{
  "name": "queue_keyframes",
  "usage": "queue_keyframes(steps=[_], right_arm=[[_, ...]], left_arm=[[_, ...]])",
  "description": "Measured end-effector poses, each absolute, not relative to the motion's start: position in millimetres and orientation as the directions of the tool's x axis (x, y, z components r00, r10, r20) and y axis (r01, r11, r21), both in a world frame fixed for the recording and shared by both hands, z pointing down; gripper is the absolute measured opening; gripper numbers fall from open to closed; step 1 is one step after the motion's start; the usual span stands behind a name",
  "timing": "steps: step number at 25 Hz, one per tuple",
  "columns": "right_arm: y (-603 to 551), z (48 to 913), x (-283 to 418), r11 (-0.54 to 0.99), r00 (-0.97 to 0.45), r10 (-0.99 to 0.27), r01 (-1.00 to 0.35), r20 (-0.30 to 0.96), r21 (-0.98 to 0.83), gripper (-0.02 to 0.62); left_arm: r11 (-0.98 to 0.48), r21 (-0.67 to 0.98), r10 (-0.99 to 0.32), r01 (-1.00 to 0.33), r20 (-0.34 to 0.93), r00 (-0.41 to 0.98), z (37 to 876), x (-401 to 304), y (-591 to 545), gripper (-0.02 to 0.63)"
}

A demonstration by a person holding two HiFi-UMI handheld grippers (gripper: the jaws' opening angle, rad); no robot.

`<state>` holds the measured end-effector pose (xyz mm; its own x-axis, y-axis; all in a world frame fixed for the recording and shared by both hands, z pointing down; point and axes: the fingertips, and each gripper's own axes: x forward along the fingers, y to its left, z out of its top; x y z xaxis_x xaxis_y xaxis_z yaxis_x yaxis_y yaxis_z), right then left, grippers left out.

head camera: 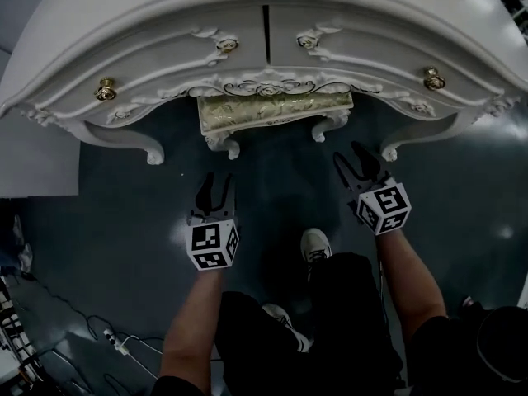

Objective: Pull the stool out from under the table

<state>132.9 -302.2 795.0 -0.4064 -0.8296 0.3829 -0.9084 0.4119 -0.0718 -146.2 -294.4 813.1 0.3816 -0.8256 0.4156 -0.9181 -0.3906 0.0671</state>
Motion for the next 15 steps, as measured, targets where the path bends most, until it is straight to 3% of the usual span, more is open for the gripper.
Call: queue_keyframes(steps=[15], right_arm=[[-361.7, 867.2, 163.1, 0.357, -0.312, -0.858, -0.933, 0.408, 0.037, 0.293]], left_arm=[[-0.332, 0.024, -0.866, -0.943, 0.388, 0.315, 877.8, -157.8, -347.9, 0.256]])
